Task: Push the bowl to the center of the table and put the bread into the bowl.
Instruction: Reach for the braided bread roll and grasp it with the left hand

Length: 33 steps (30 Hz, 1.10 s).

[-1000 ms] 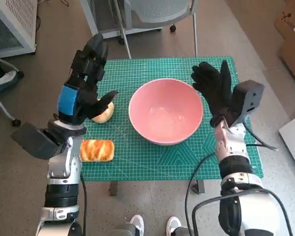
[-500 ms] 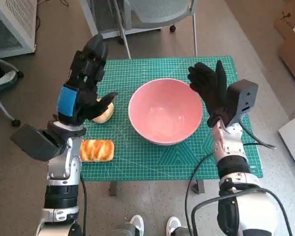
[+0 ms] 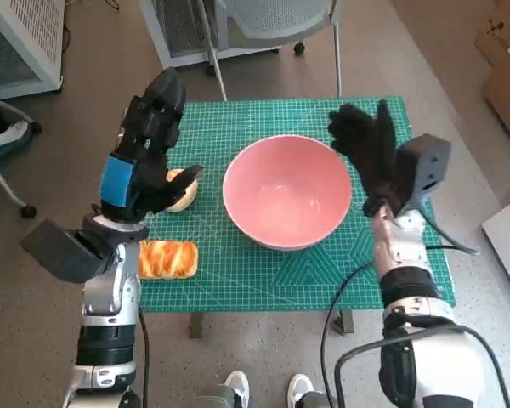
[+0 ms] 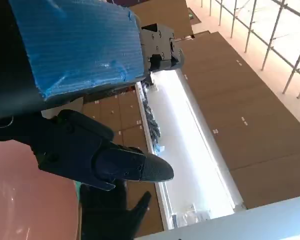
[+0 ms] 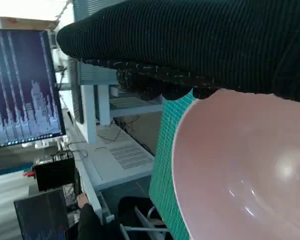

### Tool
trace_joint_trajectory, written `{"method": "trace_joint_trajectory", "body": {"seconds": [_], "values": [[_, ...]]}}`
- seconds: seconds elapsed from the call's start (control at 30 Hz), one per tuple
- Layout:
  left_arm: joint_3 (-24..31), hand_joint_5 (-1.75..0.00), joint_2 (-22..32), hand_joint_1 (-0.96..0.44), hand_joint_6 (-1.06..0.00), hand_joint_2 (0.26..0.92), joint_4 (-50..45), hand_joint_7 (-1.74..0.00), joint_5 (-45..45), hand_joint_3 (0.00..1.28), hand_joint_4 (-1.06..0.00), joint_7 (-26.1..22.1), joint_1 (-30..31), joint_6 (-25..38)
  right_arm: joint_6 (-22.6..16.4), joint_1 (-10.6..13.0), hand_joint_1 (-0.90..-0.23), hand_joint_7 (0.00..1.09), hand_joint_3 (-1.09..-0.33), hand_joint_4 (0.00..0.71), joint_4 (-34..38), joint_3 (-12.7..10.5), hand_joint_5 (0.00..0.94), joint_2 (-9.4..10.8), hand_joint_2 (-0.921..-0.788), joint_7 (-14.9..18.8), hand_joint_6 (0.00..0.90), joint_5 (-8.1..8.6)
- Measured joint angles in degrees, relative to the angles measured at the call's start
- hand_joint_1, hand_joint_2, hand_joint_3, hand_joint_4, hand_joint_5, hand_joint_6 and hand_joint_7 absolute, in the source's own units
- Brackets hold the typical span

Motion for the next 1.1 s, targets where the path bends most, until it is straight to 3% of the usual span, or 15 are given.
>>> {"method": "trace_joint_trajectory", "body": {"seconds": [0.1,0.27,0.47,0.73,1.1], "values": [[0.01,0.0,-0.04,-0.51,0.0,0.921,-0.55,-0.39,-0.06,0.15,-0.03,0.16,0.35,0.05,-3.24,-0.14,-0.565,0.0,-0.742,0.185,-1.39,-0.59,0.001,-1.16,-0.921,1.87,0.244,0.81],[0.0,0.0,-0.13,-0.51,0.0,0.921,-0.94,-0.39,-0.08,0.15,-0.03,0.66,0.49,0.23,-11.51,0.01,-0.569,0.0,-0.729,0.192,-5.93,-2.37,0.008,-2.21,-0.921,8.03,0.243,4.46],[-0.1,0.0,-0.21,-0.5,0.0,0.921,-1.13,-0.4,-0.07,0.15,-0.03,0.92,0.47,0.31,-16.42,1.75,-0.637,0.02,-0.66,0.239,-13.78,-2.78,0.021,-2.07,-0.921,12.12,0.281,8.24],[-0.38,-0.01,-0.23,-0.5,0.0,0.921,-1.19,-0.4,-0.08,0.15,-0.04,0.91,0.36,0.5,-16.92,7.02,-0.661,0.03,-0.606,0.264,-25.11,-1.64,0.021,-1.61,-0.921,13.66,0.315,10.9],[-0.36,-0.01,-0.08,-0.5,0.0,0.92,-1.32,-0.4,-0.67,0.15,-0.03,-0.16,-0.05,0.76,-14.43,9.69,-0.654,0.04,-0.567,0.296,-31.09,-0.44,0.02,-1.48,-0.921,13.95,0.351,12.94]]}}
